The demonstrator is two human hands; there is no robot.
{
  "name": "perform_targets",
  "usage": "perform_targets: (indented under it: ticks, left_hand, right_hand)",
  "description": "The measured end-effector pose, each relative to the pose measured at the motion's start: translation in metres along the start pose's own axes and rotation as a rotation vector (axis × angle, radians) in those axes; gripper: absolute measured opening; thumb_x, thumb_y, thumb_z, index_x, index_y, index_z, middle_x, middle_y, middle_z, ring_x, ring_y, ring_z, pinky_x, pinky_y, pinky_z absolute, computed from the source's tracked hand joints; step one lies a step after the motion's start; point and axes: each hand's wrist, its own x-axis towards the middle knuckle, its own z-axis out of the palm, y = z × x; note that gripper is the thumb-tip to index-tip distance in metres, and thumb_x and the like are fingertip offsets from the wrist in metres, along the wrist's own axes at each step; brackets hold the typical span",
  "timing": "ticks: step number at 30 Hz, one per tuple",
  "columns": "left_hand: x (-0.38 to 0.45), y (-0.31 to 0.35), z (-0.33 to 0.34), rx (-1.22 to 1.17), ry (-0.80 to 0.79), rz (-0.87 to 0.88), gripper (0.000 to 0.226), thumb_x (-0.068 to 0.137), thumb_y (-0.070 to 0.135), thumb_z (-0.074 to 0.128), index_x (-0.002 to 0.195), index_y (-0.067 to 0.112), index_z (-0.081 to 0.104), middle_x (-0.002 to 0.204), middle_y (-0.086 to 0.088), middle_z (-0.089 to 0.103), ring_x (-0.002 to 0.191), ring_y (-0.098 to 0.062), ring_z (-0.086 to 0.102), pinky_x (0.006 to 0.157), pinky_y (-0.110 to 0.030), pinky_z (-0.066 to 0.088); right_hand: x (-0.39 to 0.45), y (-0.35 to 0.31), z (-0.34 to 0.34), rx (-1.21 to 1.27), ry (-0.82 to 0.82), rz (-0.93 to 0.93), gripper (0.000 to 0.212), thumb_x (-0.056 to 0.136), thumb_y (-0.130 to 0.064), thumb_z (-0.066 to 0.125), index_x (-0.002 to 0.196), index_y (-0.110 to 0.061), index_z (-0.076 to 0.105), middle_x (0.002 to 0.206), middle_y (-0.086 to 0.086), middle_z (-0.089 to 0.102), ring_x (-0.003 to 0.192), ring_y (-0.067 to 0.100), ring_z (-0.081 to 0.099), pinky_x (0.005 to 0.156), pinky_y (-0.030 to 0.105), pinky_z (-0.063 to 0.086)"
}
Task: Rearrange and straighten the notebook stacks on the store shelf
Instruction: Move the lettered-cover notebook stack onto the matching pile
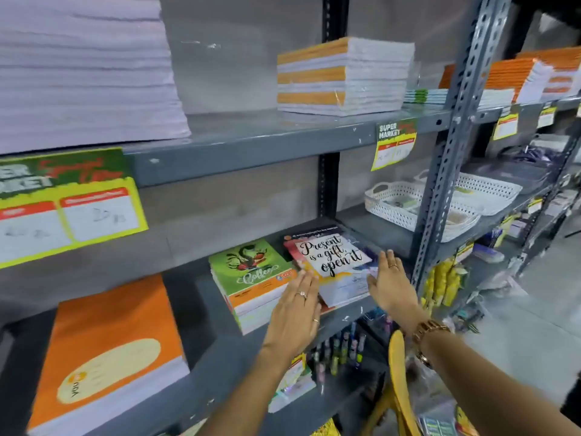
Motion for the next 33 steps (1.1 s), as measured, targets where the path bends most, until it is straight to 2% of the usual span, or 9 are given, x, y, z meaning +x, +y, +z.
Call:
perform_targets:
  ticks: [3,7,10,13,17,20,23,26,33]
  left_hand:
    - [0.011,0.010,0.022,-0.272,-0.148,-0.179,0.050,0.099,0.027,0.031,0.145,0.009,0.024,0.151,-0.011,0.034,0.138,-0.024,0.034,0.113,-0.035,0.032]
    - [0.031,0.021,0.040,-0.345,-0.166,-0.395,0.046,0.097,0.024,0.037,0.139,0.007,0.029,0.120,-0.019,0.056,0.107,-0.031,0.056,0.083,-0.038,0.048]
    - [0.046,0.027,0.047,-0.545,-0.151,-0.639,0.031,0.093,0.022,0.048,0.115,-0.001,0.050,0.098,-0.020,0.063,0.089,-0.035,0.062,0.068,-0.035,0.046]
    - [0.055,0.030,0.051,-0.695,-0.160,-0.786,0.020,0.091,0.020,0.053,0.089,0.001,0.059,0.091,-0.020,0.067,0.086,-0.034,0.063,0.063,-0.029,0.039]
    - [0.065,0.026,0.056,-0.788,-0.181,-0.951,0.033,0.085,0.014,0.060,0.055,0.011,0.046,0.066,-0.012,0.061,0.076,-0.032,0.062,0.062,-0.028,0.040]
    - [0.071,0.023,0.051,-0.821,-0.197,-1.100,0.044,0.080,0.012,0.066,0.046,0.012,0.040,0.052,-0.005,0.052,0.066,-0.025,0.059,0.062,-0.031,0.050]
    - [0.075,0.023,0.047,-0.836,-0.180,-1.135,0.045,0.080,0.013,0.069,0.046,0.012,0.039,0.071,-0.018,0.067,0.076,-0.029,0.067,0.062,-0.031,0.048]
    - [0.077,0.025,0.038,-0.827,-0.140,-1.055,0.047,0.082,0.012,0.065,0.042,0.013,0.040,0.059,-0.011,0.060,0.068,-0.026,0.063,0.060,-0.033,0.047]
    - [0.075,0.013,0.007,-0.965,-0.033,-0.943,0.041,0.082,0.006,0.062,0.045,0.015,0.049,0.073,-0.013,0.066,0.075,-0.033,0.073,0.066,-0.038,0.057]
  right_hand:
    - [0.018,0.020,0.007,0.079,-0.052,0.100,0.063,0.101,-0.028,0.033,0.150,-0.002,0.003,0.160,0.014,-0.001,0.148,0.030,0.000,0.120,0.042,0.019]
    - [0.037,0.034,0.015,0.079,-0.110,0.109,0.062,0.101,-0.030,0.031,0.148,0.002,0.006,0.159,0.019,0.007,0.147,0.031,0.009,0.120,0.039,0.017]
    - [0.048,0.040,0.021,0.081,-0.155,0.165,0.067,0.099,-0.035,0.034,0.148,0.003,0.008,0.153,0.022,0.024,0.139,0.036,0.030,0.109,0.042,0.035]
    - [0.056,0.042,0.027,0.076,-0.141,0.208,0.063,0.097,-0.037,0.040,0.139,0.008,0.028,0.140,0.027,0.042,0.129,0.040,0.039,0.104,0.044,0.040]
    - [0.073,0.046,0.027,0.138,-0.161,0.273,0.055,0.091,-0.040,0.051,0.118,0.007,0.052,0.132,0.026,0.050,0.126,0.038,0.039,0.104,0.044,0.040]
    - [0.079,0.043,0.021,0.140,-0.196,0.311,0.057,0.089,-0.041,0.055,0.121,0.005,0.050,0.139,0.025,0.043,0.134,0.035,0.030,0.108,0.042,0.030]
    - [0.082,0.039,0.016,0.265,-0.138,0.353,0.047,0.089,-0.022,0.059,0.123,0.007,0.044,0.136,0.027,0.042,0.121,0.037,0.047,0.096,0.038,0.042]
    - [0.079,0.034,0.013,0.364,-0.001,0.382,0.026,0.087,-0.003,0.050,0.108,0.010,0.047,0.128,0.031,0.048,0.101,0.038,0.055,0.080,0.038,0.045]
    - [0.055,0.011,-0.008,0.486,0.239,0.338,0.012,0.085,-0.001,0.052,0.095,0.005,0.049,0.110,0.028,0.054,0.104,0.044,0.057,0.084,0.047,0.048]
